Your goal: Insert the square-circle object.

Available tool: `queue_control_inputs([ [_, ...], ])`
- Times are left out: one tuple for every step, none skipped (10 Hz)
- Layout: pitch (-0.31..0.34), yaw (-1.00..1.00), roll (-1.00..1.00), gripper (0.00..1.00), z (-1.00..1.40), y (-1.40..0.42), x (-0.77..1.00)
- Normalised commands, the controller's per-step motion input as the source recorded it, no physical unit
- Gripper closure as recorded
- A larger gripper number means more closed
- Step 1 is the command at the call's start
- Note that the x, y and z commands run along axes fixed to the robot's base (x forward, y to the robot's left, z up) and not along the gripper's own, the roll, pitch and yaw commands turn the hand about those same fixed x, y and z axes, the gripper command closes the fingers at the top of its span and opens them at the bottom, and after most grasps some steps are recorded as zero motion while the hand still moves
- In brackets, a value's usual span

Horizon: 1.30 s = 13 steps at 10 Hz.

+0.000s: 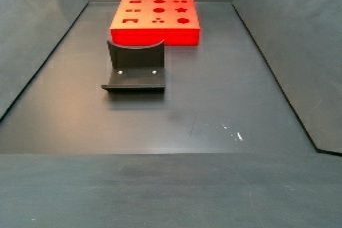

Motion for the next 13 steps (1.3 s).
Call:
queue_control_inputs([
  [-0.084,0.07,0.0,1.0,-0.33,-0.4,0.0],
  [-0.093,0.24,0.17,1.0,-0.37,-0.77,-0.02],
  [-0.101,0.24,0.15,1.0,-0.35,-0.79,-0.01],
  [-0.109,0.25,0.15,1.0,-0.34,-0.78,-0.01],
  [-0.107,0.25,0.16,1.0,-0.34,-0.77,-0.01],
  [-0.096,0.26,0.19,1.0,-0.31,-0.73,-0.05],
  [-0.02,0.28,0.1,1.0,-0.21,-0.73,0.0],
  [0.0,0.28,0.0,1.0,-0.14,-0.57,0.03],
  [-0.019,0.28,-0.01,1.0,-0.18,-0.47,0.01],
  [-0.021,0.17,0.0,1.0,-0.15,-0.38,0.0],
  [-0.01,0.06,0.0,1.0,-0.07,-0.24,0.01],
  [-0.033,-0.05,0.0,1.0,-0.29,-0.13,0.28],
  [-0.02,-0.36,0.11,1.0,-0.48,0.0,0.21],
])
